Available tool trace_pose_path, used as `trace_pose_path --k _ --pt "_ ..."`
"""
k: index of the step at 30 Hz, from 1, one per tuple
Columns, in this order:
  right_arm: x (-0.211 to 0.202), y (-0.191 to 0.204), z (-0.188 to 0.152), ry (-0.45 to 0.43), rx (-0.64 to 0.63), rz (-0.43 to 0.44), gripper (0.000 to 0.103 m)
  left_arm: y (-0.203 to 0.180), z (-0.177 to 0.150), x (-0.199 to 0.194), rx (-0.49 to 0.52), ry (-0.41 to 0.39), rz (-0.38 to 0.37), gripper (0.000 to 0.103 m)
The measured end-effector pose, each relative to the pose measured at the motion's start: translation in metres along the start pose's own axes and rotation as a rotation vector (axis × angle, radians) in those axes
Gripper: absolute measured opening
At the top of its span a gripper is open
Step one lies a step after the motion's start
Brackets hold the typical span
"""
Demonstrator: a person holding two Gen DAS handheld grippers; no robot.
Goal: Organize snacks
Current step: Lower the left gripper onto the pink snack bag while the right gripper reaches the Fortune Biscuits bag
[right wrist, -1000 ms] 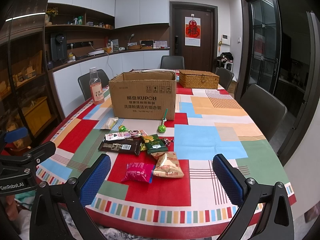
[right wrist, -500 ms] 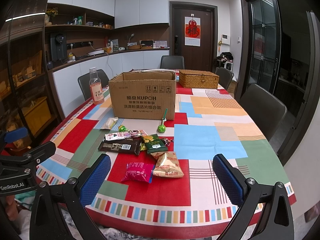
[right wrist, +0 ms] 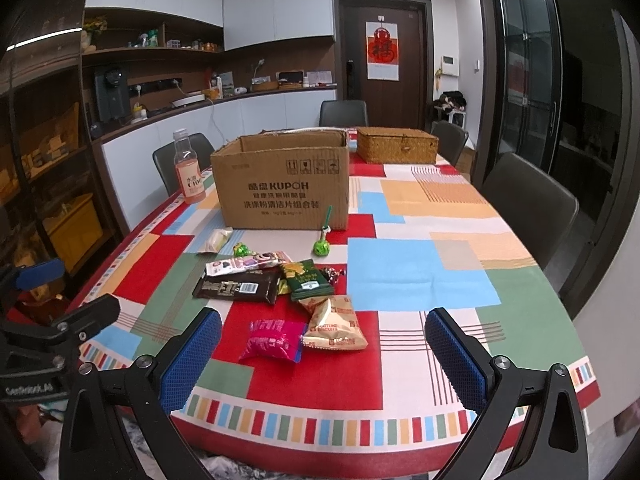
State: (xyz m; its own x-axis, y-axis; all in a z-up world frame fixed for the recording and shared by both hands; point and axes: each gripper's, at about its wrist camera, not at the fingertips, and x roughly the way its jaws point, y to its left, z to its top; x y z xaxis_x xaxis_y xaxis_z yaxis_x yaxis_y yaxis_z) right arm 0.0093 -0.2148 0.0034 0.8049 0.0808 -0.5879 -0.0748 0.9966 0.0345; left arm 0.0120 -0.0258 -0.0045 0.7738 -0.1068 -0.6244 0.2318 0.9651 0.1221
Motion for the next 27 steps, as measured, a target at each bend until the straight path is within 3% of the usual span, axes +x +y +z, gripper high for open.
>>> trace_pose_path --k 4,10,19,27 --pt "0.013 -0.008 0.001 0.039 0.017 0.003 0.103 -0.015 0.005 0.016 0.135 -0.002 -0.054 0.093" --pt "0.046 -0.018 0.002 0.123 0.028 0.018 0.102 -0.029 0.008 0.043 0.239 0.023 -0.165 0.087" --pt "0.096 -0.022 0.002 0.224 0.016 0.042 0.091 -0.039 0.009 0.089 0.299 0.108 -0.297 0.076" --pt "0.134 -0.033 -0.004 0.327 0.065 0.080 0.084 -0.051 0.005 0.123 0.334 0.205 -0.399 0.072"
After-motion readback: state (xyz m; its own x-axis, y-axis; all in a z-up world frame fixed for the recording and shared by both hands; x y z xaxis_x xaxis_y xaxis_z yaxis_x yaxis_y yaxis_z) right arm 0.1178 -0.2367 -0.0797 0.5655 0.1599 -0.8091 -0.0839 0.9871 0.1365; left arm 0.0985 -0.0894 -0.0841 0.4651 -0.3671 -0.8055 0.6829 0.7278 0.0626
